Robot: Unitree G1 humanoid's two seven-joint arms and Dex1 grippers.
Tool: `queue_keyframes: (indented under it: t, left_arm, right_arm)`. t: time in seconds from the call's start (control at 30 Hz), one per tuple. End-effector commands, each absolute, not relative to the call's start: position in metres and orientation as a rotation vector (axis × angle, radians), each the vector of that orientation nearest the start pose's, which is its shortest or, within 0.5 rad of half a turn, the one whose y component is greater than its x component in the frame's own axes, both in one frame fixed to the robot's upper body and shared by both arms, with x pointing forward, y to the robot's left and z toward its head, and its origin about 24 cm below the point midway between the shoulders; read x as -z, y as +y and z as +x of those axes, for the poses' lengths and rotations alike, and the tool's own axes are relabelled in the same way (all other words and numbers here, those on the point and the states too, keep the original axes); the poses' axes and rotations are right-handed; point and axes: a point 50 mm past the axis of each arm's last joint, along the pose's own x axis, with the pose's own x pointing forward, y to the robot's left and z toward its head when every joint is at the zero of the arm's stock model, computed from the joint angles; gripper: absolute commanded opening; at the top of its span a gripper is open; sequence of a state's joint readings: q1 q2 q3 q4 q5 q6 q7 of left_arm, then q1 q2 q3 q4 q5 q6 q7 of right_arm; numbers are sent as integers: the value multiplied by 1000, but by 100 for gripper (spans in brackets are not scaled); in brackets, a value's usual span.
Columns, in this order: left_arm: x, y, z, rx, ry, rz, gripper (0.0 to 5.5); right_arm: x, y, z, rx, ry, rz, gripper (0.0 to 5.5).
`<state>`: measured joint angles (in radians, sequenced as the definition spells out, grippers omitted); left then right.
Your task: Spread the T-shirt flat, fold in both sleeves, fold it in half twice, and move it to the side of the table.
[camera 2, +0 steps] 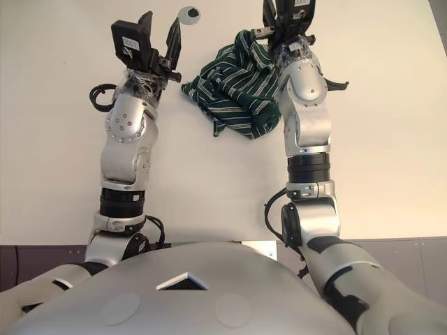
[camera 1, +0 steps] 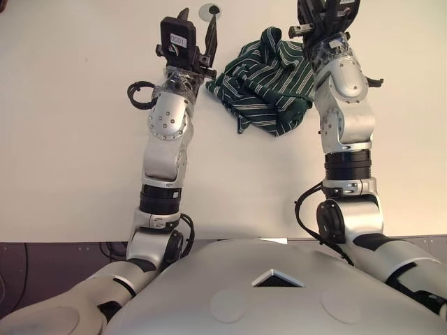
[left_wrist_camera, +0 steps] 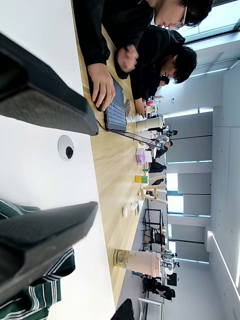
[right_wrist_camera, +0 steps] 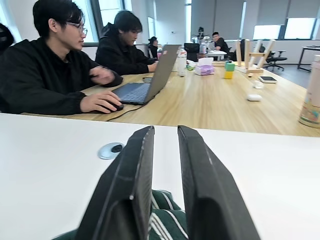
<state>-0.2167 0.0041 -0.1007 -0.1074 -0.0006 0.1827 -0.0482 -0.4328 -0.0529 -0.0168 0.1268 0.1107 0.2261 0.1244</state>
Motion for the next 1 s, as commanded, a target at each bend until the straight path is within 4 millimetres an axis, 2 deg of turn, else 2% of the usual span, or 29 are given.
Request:
queue_keyframes:
  t: [0.03,0.17,0.27,0.37,0.47,0.57,0.77,0.9,1.0]
  left_arm:
    - [-106,111,289,259,-121,67,240]
    - [-110,111,288,321,-92,82,240]
    - [-105,119,284,364,-55,102,240]
    - [-113,112,288,404,-64,113,240]
    - [-115,112,287,391,-57,100,240]
    - [-107,118,283,359,-16,55,240]
    - [-97,146,286,209,12,38,240]
    - [-97,144,274,200,11,49,240]
    - [-92,147,264,156,23,31,240]
  right_arm:
    - [-96,-121,313,-183,-15,59,85]
    - [-92,-119,308,-119,-20,102,85]
    - [-86,-116,303,-50,-7,143,85]
    - [-86,-115,307,-45,-9,148,85]
    - [-93,-122,314,-15,-39,154,85]
    - [-100,-131,318,14,-71,154,85]
    - [-103,-137,318,-27,-59,91,85]
    - [-105,-147,316,-34,-43,58,85]
    - [-104,-142,315,-100,-21,25,85]
